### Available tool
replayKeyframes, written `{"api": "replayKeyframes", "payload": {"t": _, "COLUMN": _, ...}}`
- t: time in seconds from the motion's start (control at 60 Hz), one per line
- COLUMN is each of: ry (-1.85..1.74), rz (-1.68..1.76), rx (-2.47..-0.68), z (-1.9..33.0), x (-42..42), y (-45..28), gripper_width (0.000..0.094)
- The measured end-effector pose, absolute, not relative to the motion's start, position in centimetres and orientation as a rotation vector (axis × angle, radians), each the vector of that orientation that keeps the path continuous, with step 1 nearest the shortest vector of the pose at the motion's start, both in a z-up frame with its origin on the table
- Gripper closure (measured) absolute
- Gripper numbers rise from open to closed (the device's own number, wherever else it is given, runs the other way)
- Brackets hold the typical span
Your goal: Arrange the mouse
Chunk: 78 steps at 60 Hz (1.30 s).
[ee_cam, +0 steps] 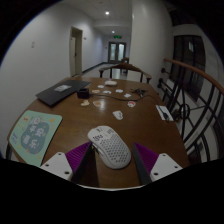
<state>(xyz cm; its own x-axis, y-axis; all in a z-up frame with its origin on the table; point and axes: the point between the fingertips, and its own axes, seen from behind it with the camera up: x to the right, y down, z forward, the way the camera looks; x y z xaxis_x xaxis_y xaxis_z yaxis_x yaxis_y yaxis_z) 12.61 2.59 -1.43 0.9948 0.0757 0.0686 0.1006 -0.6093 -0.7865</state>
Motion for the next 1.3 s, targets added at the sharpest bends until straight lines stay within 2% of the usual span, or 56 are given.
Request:
{"api": "replayKeyframes", "payload": {"t": 0.167, "ry": -0.093, "rz": 0.035, "rx": -2.238, "z": -1.8, "x": 12.7, "y": 6.8, "gripper_width": 0.0139}}
{"api": "replayKeyframes", "payload": {"t": 0.2, "ry": -0.078, "rz": 0.021, "rx": -2.234, "z": -1.9, "x": 13.3, "y": 7.5, "gripper_width": 0.0208}}
{"api": "replayKeyframes", "payload": {"t": 0.233, "ry": -0.057, "rz": 0.008, "rx": -2.230, "z": -1.9, "x": 13.7, "y": 7.9, "gripper_width": 0.0347}}
{"api": "replayKeyframes", "payload": {"t": 0.267, "ry": -0.031, "rz": 0.001, "rx": -2.227, "z": -1.9, "x": 14.1, "y": 8.1, "gripper_width": 0.0413}}
{"api": "replayKeyframes", "payload": {"t": 0.483, "ry": 0.028, "rz": 0.045, "rx": -2.234, "z": -1.9, "x": 13.8, "y": 7.6, "gripper_width": 0.0446}}
{"api": "replayKeyframes", "payload": {"t": 0.583, "ry": 0.127, "rz": 0.096, "rx": -2.244, "z": -1.0, "x": 13.7, "y": 6.6, "gripper_width": 0.0530}}
{"api": "replayKeyframes", "payload": {"t": 0.617, "ry": 0.150, "rz": 0.103, "rx": -2.212, "z": 0.4, "x": 13.5, "y": 6.3, "gripper_width": 0.0561}}
{"api": "replayKeyframes", "payload": {"t": 0.7, "ry": 0.145, "rz": 0.068, "rx": -2.084, "z": 6.0, "x": 11.2, "y": 5.7, "gripper_width": 0.0573}}
{"api": "replayKeyframes", "payload": {"t": 0.817, "ry": 0.109, "rz": 0.101, "rx": -1.952, "z": 14.4, "x": 2.3, "y": 4.2, "gripper_width": 0.0569}}
{"api": "replayKeyframes", "payload": {"t": 0.917, "ry": 0.083, "rz": 0.116, "rx": -1.917, "z": 16.7, "x": -6.4, "y": 3.1, "gripper_width": 0.0539}}
{"api": "replayKeyframes", "payload": {"t": 0.983, "ry": 0.025, "rz": 0.112, "rx": -1.936, "z": 14.8, "x": -11.8, "y": 2.8, "gripper_width": 0.0535}}
{"api": "replayKeyframes", "payload": {"t": 1.15, "ry": -0.106, "rz": 0.063, "rx": -2.135, "z": 3.8, "x": -19.0, "y": 1.6, "gripper_width": 0.0535}}
{"api": "replayKeyframes", "payload": {"t": 1.3, "ry": -0.106, "rz": 0.014, "rx": -2.208, "z": -0.3, "x": -18.3, "y": 1.4, "gripper_width": 0.0533}}
